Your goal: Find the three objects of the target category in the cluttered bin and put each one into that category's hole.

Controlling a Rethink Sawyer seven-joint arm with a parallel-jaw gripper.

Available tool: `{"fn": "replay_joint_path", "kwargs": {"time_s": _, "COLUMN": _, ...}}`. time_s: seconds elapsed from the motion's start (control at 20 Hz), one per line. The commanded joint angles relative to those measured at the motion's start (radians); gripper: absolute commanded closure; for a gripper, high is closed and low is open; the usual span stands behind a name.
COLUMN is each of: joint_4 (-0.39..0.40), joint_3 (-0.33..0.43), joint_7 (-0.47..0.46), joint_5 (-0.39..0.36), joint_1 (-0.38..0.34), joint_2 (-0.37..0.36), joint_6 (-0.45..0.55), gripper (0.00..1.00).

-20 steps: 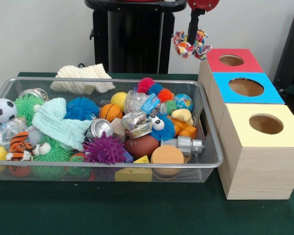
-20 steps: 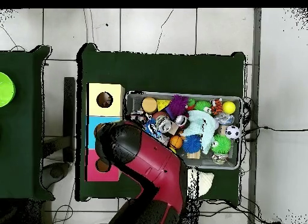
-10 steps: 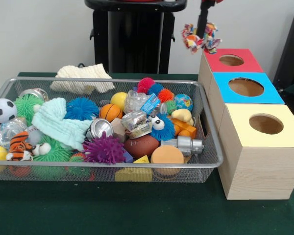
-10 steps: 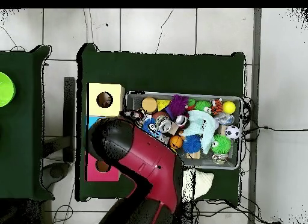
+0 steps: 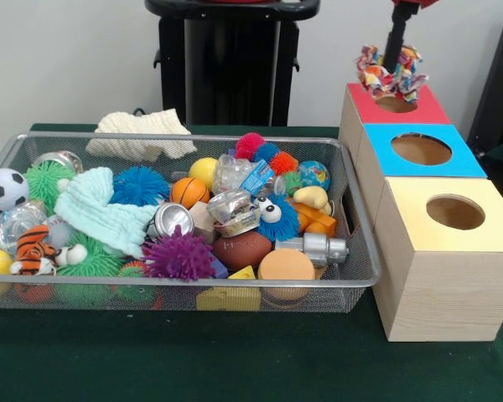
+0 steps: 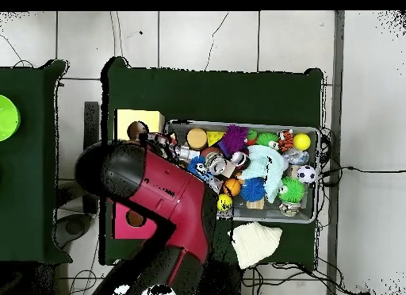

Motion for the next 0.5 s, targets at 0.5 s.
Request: {"fn": "replay_joint_path", "kwargs": {"time_s": 0.5, "joint_4": -0.076, "joint_3": 0.064, "joint_7": 0.281, "joint_5": -0.008, "joint_1": -0.065, "joint_2": 0.033, "joint_6": 0.235, "gripper": 1.0}}
